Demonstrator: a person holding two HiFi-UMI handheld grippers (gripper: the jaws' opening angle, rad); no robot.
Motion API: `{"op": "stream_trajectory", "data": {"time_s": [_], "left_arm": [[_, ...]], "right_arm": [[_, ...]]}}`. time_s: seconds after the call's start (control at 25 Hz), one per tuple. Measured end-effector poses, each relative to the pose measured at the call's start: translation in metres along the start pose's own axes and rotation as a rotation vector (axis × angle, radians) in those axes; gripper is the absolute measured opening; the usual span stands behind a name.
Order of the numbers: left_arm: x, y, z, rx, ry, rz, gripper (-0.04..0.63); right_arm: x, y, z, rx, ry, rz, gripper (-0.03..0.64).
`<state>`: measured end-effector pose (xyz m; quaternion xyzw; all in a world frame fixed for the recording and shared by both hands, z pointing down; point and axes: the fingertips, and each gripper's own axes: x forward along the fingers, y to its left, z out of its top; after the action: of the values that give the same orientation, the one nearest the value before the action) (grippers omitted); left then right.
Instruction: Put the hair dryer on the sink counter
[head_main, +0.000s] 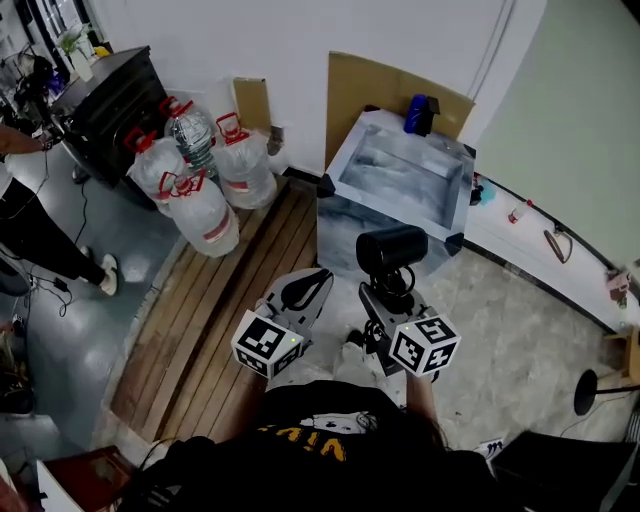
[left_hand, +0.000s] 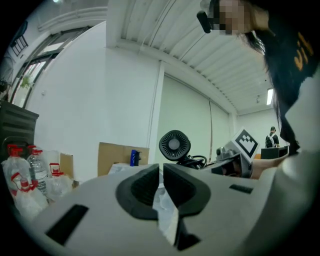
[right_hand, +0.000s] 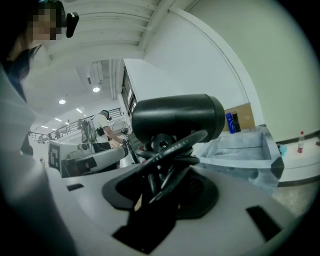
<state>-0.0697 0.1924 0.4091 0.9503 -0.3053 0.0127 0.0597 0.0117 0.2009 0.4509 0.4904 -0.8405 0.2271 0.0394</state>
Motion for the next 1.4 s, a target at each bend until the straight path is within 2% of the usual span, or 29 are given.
{"op": "stream_trajectory", "data": {"time_s": [0.36, 0.6, 1.04, 1.4], "left_arm": [[0.112, 0.029, 0.033, 0.021, -0.02, 0.057, 0.029], [0.152, 0.043, 0.032, 0.016, 0.007, 0.113, 0.029], [0.182, 0.047, 0.024, -0.004, 0.06, 0.155, 0.029], [0.205, 0.064, 0.012, -0.019, 0.094, 0.123, 0.029]], "right_arm": [[0.03, -0.102, 0.056, -0.002, 0.011, 0.042, 0.169], [0.048, -0.145, 0.073, 0.002, 0.025, 0.08, 0.169], [0.063, -0.171, 0.07, 0.044, 0.051, 0.137, 0.169], [0.082, -0.189, 0.075, 0.059, 0.051, 0.121, 0.169]]}}
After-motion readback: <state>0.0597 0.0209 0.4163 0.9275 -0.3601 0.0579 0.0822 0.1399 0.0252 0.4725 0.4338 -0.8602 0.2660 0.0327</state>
